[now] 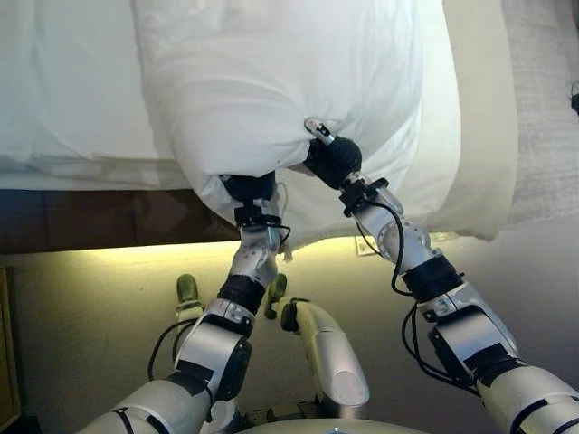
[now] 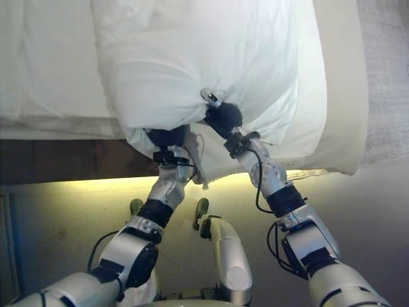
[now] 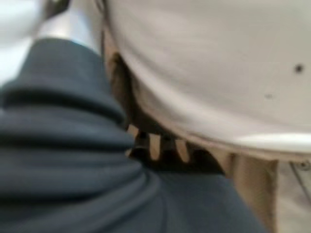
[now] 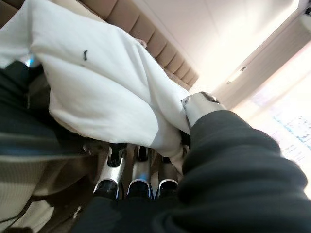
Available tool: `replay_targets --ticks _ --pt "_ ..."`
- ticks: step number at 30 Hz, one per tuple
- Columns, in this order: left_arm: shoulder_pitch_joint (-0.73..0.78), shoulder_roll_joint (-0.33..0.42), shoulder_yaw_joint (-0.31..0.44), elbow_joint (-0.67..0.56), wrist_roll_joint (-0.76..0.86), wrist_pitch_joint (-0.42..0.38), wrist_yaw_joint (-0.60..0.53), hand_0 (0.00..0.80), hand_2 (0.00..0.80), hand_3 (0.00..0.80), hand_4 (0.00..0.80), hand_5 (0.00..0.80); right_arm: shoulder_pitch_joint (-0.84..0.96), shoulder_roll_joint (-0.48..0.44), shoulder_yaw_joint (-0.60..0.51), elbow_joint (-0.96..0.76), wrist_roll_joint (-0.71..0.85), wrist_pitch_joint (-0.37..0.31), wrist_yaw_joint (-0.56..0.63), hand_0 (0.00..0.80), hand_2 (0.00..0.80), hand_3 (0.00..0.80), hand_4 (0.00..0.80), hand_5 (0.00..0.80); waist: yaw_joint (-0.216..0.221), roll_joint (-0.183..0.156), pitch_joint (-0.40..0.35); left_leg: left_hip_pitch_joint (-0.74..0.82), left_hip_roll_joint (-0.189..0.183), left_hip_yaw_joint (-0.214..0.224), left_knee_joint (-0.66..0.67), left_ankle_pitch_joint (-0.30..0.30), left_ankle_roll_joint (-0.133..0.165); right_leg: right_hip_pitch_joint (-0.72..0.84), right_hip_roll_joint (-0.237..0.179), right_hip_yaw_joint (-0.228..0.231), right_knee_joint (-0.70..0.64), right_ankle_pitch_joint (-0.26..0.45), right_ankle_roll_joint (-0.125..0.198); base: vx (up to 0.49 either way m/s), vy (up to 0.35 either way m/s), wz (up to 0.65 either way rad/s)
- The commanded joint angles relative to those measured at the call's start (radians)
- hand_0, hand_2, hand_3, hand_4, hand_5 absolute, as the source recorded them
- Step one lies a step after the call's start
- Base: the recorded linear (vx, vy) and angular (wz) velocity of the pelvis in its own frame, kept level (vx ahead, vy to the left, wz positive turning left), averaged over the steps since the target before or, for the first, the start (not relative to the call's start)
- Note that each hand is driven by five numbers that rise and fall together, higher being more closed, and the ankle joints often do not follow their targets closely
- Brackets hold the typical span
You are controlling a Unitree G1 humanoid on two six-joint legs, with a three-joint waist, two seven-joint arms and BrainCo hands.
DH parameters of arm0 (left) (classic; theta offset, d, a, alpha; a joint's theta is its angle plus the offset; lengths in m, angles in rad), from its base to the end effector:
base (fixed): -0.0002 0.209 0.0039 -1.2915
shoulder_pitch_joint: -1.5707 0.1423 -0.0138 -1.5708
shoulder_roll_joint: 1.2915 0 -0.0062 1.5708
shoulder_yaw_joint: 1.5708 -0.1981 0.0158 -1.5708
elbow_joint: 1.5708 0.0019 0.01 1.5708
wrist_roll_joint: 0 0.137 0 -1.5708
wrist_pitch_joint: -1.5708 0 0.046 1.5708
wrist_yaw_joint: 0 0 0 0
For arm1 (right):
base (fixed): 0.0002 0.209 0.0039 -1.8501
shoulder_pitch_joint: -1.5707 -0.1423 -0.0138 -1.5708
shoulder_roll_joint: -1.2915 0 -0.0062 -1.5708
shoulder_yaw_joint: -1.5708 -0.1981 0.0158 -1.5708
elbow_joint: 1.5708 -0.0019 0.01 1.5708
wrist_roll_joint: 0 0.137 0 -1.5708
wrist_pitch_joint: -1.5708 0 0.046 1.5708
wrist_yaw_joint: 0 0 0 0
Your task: Make the bed neatly
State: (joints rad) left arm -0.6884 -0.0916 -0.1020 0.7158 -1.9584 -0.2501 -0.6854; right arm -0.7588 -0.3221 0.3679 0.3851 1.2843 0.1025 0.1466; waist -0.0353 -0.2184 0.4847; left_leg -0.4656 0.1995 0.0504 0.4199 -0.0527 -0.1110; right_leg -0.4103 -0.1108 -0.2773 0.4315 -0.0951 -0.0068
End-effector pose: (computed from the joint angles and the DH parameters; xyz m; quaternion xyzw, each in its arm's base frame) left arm 0.3190 0.0691 0.0661 -0.7816 -0.2041 -0.1641 0.5661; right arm 0.3276 -0.1161 0.1409 0.3517 -0.0059 0.3108 0.8830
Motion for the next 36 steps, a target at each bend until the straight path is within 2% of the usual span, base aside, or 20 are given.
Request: replay_targets --ticks 1,6,10,15,21,29,36 --pt "0.031 0.047 0.058 -0.134 -0.014 0.001 -0.052 0.000 0.000 0.000 0.000 0.000 0.044 -0.041 -0.053 -0.009 0.009 -0.026 0.064 0.000 0.000 0.000 0.000 0.000 0.053 0.016 -0.118 0.037 0.007 0.008 -0.033 -0.059 -0.015 0.051 -0.062 0.010 -0.039 -0.054 0.091 0.033 0.069 0.13" --pt "0.093 0.046 0.069 -0.136 -0.014 0.015 -0.030 0.000 0.000 0.000 0.000 0.000 0.050 -0.036 -0.046 0.073 0.010 0.038 0.057 0.000 0.000 0.000 0.000 0.000 0.076 0.035 -0.159 0.132 -0.006 -0.001 -0.109 -0.036 -0.019 0.147 -0.067 -0.010 -0.114 -0.037 0.097 0.051 0.075 0.13" --pt "0.160 0.032 0.068 -0.156 -0.014 -0.013 0.013 0.000 0.000 0.000 0.000 0.000 0.087 -0.016 -0.051 0.117 0.001 0.101 0.045 0.000 0.000 0.000 0.000 0.000 0.090 0.050 -0.200 0.208 -0.017 0.008 -0.177 0.000 -0.014 0.222 -0.066 -0.033 -0.186 -0.002 0.095 0.036 0.095 0.11" --pt "0.231 0.049 0.123 -0.165 -0.014 -0.039 0.067 0.000 0.000 0.000 0.000 0.000 0.186 0.006 -0.085 0.160 -0.035 0.141 0.038 0.000 0.000 0.000 0.000 0.000 0.097 0.072 -0.276 0.328 -0.035 0.025 -0.272 0.014 -0.013 0.340 -0.063 -0.040 -0.284 0.020 0.105 0.163 0.110 0.04" --pt "0.282 0.109 0.213 -0.173 -0.014 -0.033 0.100 0.000 0.000 0.000 0.000 0.000 0.364 0.011 -0.157 0.200 -0.084 0.180 0.060 0.000 0.000 0.000 0.000 0.000 0.093 0.095 -0.343 0.403 -0.050 0.035 -0.324 0.019 -0.006 0.405 -0.068 -0.037 -0.325 0.035 0.114 0.108 0.093 -0.03" --pt "0.379 0.234 0.371 -0.097 -0.014 0.085 0.093 0.000 0.000 0.000 0.000 0.000 0.580 0.003 -0.284 0.323 -0.177 0.233 0.187 0.000 0.000 0.000 0.000 0.000 0.089 0.130 -0.407 0.481 -0.075 0.039 -0.378 0.023 0.005 0.465 -0.075 -0.027 -0.376 0.059 0.129 0.049 0.102 -0.06" --pt "0.438 0.283 0.474 -0.033 -0.014 0.163 0.062 0.000 0.000 0.000 0.000 0.000 0.665 0.033 -0.326 0.465 -0.241 0.278 0.277 0.000 0.000 0.000 0.000 0.000 0.092 0.160 -0.429 0.523 -0.106 0.046 -0.406 0.015 0.021 0.493 -0.092 -0.021 -0.422 0.094 0.149 0.004 0.147 -0.04"
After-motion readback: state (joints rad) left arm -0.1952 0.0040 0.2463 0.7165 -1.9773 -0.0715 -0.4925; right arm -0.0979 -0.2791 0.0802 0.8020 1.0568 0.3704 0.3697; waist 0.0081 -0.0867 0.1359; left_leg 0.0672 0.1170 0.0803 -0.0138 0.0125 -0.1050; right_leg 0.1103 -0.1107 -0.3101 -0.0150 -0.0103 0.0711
